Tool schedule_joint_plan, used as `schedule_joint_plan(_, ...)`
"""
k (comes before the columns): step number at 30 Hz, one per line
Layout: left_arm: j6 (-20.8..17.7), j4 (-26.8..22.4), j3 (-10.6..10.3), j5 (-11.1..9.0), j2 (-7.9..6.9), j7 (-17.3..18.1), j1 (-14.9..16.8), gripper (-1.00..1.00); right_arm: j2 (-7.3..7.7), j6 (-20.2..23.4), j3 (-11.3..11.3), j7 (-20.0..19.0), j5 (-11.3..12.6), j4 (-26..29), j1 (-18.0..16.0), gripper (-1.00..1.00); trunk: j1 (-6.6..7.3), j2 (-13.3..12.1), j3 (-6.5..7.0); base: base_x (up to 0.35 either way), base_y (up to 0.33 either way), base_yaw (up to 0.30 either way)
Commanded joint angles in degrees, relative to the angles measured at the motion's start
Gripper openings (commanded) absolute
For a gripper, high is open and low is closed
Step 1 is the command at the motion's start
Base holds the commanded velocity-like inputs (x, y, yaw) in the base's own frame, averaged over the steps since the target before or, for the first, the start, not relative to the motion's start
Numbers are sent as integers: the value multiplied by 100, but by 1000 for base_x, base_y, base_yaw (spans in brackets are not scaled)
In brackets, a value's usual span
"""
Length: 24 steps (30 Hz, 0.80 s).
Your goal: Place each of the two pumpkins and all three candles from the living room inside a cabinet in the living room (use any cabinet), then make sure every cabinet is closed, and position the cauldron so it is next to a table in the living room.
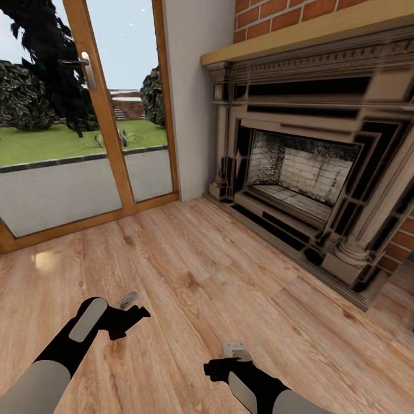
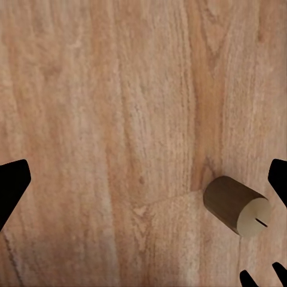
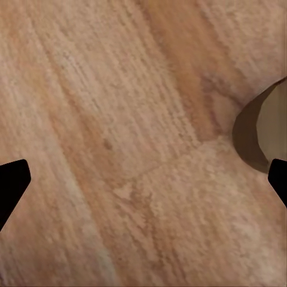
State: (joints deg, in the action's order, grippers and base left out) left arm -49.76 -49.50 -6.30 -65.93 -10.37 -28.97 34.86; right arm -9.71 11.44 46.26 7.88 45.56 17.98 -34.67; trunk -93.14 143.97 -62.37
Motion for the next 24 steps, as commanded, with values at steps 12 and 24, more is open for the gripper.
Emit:
schedule_joint_plan(12, 5, -7, -20, -60, -7, -56, 3, 100, 30, 542, 30, 61, 43, 105, -5, 100, 1, 2, -5, 1, -2, 0)
schedule_joint_plan(24, 5, -7, -72, -60, -8, -56, 3, 100, 73, 605, -748, 915, 18, 78, -5, 100, 1, 2, -5, 0, 0, 0)
